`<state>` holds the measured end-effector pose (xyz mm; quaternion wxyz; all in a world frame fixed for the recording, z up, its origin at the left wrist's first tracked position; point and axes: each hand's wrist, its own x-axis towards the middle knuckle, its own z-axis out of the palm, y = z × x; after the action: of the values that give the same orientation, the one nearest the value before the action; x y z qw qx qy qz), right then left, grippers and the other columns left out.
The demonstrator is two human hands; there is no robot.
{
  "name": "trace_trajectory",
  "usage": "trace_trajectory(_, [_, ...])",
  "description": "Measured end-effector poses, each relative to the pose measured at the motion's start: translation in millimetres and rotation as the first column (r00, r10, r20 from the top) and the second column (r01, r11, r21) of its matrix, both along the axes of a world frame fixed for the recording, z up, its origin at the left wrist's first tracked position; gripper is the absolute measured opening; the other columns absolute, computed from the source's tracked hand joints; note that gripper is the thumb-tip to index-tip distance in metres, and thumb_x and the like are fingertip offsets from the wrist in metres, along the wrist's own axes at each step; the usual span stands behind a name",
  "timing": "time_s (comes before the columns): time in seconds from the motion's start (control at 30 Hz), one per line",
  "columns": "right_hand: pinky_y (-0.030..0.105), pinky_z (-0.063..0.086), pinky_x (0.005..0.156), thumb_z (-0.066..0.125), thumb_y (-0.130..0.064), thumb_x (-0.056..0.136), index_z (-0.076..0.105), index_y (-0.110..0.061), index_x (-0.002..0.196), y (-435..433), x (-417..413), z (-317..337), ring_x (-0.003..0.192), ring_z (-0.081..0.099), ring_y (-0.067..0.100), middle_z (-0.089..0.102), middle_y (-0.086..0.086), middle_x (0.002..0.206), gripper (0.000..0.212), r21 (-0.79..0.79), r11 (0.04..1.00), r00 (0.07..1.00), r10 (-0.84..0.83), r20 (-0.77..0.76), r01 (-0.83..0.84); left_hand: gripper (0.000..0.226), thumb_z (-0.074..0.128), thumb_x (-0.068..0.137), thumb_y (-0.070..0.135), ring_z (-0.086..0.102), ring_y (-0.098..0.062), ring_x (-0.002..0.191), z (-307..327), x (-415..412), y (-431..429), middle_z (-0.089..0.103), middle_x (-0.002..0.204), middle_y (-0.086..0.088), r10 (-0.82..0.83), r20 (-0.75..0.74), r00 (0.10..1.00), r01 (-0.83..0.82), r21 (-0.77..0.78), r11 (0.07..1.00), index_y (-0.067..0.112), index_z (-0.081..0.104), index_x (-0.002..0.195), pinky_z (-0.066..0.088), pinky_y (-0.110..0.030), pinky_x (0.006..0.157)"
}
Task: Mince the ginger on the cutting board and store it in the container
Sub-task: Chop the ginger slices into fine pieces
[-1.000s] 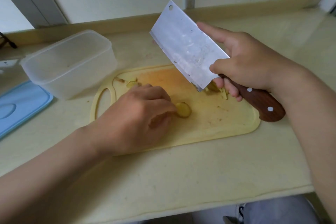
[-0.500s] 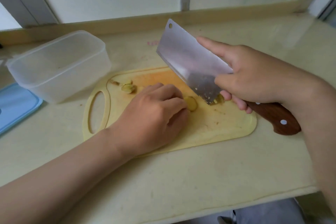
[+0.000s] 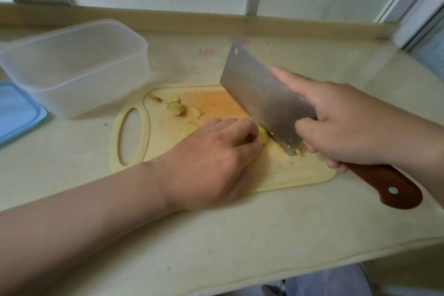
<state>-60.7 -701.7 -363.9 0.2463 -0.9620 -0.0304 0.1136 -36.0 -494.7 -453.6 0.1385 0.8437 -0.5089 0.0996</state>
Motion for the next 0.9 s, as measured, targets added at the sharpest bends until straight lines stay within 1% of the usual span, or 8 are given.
trace_trajectory(0.07, [0.039,0.06,0.045,0.045,-0.009,0.094,0.008,-0.077,0.146,2,-4,0,0.044,0.066,0.023,0.07,0.003,0.065,0.094,-0.018,1.0,1.0,-0.005,0.017,0.005,0.045,0.037,0.092,0.031,0.057,-0.034,0.093,1,0,2,0.056,0.114,-0.014,0.023,-0.012,1.0,-0.023,0.008,1.0,0.005,0.068,0.112,0.049,-0.045,0.081])
trace_trajectory(0.17, [0.035,0.059,0.045,0.044,-0.009,0.095,0.005,-0.08,0.143,2,-13,-7,0.044,0.065,0.024,0.069,0.01,0.064,0.094,0.007,0.998,0.996,-0.062,0.066,0.061,0.048,0.035,0.091,0.034,0.057,-0.034,0.092,0,1,3,0.057,0.111,-0.012,0.034,-0.007,0.999,-0.034,0.03,0.999,0.007,0.068,0.114,0.049,-0.046,0.079])
trace_trajectory(0.4, [0.052,0.057,0.048,0.044,-0.015,0.095,0.002,-0.086,0.137,-2,-39,-6,0.049,0.058,0.04,0.062,0.023,0.062,0.093,-0.033,0.997,0.992,-0.073,0.102,0.077,0.051,0.033,0.089,0.036,0.059,-0.03,0.097,1,2,4,0.058,0.111,-0.007,0.054,-0.031,0.998,-0.052,0.074,0.996,0.011,0.068,0.118,0.048,-0.045,0.081])
trace_trajectory(0.57, [0.052,0.057,0.051,0.042,-0.017,0.096,-0.003,-0.083,0.139,-4,-38,-1,0.044,0.057,0.029,0.058,0.013,0.054,0.091,-0.143,0.989,0.997,-0.015,0.074,0.026,0.053,0.032,0.089,0.037,0.058,-0.03,0.096,0,3,3,0.057,0.11,-0.006,0.06,-0.019,0.998,-0.058,0.093,0.994,0.011,0.068,0.117,0.048,-0.045,0.082])
trace_trajectory(0.67, [0.042,0.06,0.048,0.043,-0.014,0.096,-0.001,-0.073,0.149,6,-12,-1,0.037,0.061,0.019,0.065,-0.007,0.054,0.091,-0.186,0.982,0.999,0.027,0.019,-0.023,0.053,0.029,0.092,0.038,0.059,-0.031,0.095,0,4,2,0.058,0.108,-0.007,0.064,-0.016,0.998,-0.062,0.103,0.993,0.011,0.068,0.116,0.047,-0.046,0.081])
trace_trajectory(0.7, [0.043,0.061,0.049,0.044,-0.012,0.094,0.0,-0.067,0.154,11,0,-2,0.037,0.061,0.018,0.065,-0.012,0.053,0.092,-0.192,0.981,0.999,0.041,0.032,-0.034,0.054,0.027,0.094,0.038,0.059,-0.032,0.094,1,4,2,0.058,0.108,-0.007,0.061,-0.013,0.998,-0.06,0.099,0.993,0.011,0.068,0.115,0.047,-0.047,0.081])
trace_trajectory(0.77, [0.043,0.061,0.048,0.045,-0.008,0.09,0.005,-0.059,0.159,21,16,-4,0.035,0.061,0.019,0.062,-0.001,0.046,0.094,-0.172,0.985,0.995,0.038,0.091,-0.022,0.057,0.023,0.097,0.039,0.06,-0.032,0.093,1,3,2,0.059,0.107,-0.007,0.06,-0.012,0.998,-0.059,0.092,0.994,0.011,0.069,0.115,0.047,-0.048,0.08])
trace_trajectory(0.9, [0.043,0.06,0.051,0.047,-0.008,0.092,0.003,-0.06,0.158,17,-2,-18,0.042,0.062,0.025,0.062,0.008,0.052,0.095,-0.065,0.996,0.964,-0.038,0.262,0.057,0.059,0.022,0.095,0.04,0.061,-0.033,0.095,2,2,3,0.059,0.108,-0.007,0.065,-0.009,0.998,-0.064,0.102,0.993,0.011,0.068,0.117,0.048,-0.048,0.08])
